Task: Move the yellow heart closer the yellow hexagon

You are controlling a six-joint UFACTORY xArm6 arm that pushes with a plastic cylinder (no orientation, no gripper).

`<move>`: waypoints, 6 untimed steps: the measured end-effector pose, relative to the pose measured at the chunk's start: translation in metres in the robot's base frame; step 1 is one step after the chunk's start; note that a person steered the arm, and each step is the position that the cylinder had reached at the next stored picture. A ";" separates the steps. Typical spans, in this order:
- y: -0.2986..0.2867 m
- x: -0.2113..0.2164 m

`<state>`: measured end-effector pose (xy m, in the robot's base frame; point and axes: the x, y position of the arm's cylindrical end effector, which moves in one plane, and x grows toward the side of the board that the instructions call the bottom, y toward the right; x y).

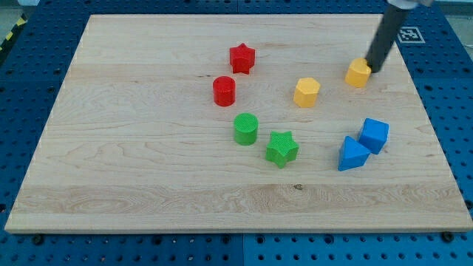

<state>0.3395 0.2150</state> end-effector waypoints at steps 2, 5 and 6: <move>-0.009 -0.009; -0.020 0.028; -0.018 0.000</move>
